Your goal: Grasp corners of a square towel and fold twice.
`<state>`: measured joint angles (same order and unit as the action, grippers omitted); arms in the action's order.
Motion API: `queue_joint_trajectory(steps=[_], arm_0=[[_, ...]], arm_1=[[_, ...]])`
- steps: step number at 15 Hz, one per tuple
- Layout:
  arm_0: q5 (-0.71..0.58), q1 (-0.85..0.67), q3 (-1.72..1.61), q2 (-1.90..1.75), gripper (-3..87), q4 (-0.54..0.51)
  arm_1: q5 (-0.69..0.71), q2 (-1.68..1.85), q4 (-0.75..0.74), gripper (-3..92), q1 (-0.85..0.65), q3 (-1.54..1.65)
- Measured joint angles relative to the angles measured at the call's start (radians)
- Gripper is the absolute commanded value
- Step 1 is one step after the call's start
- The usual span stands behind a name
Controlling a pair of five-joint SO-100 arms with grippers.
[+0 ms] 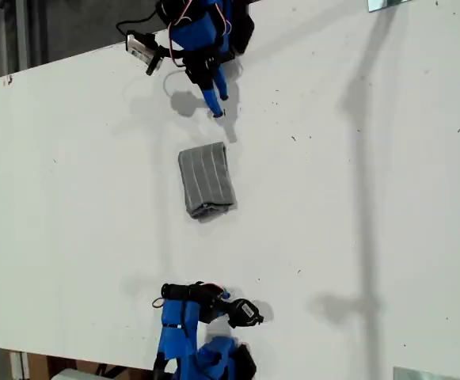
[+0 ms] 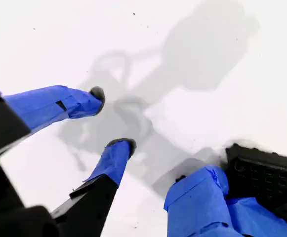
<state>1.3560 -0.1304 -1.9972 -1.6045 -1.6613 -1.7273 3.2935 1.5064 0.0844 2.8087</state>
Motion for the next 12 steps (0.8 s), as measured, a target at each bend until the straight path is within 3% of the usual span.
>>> queue_joint_trajectory(steps=[5,7,10,12], arm_0=[[0.199,0.127,-0.235,-0.526,17.0,0.060],[0.249,0.163,-0.365,-0.703,17.0,0.130],[0.382,0.253,-0.672,-1.342,20.8,0.133],[0.353,0.282,-0.764,-1.755,20.8,0.161]], arm_1=[[0.000,0.000,0.000,25.6,0.000,0.000],[0.000,0.000,0.000,25.6,0.000,0.000],[0.000,0.000,0.000,25.6,0.000,0.000],[0.000,0.000,0.000,25.6,0.000,0.000]])
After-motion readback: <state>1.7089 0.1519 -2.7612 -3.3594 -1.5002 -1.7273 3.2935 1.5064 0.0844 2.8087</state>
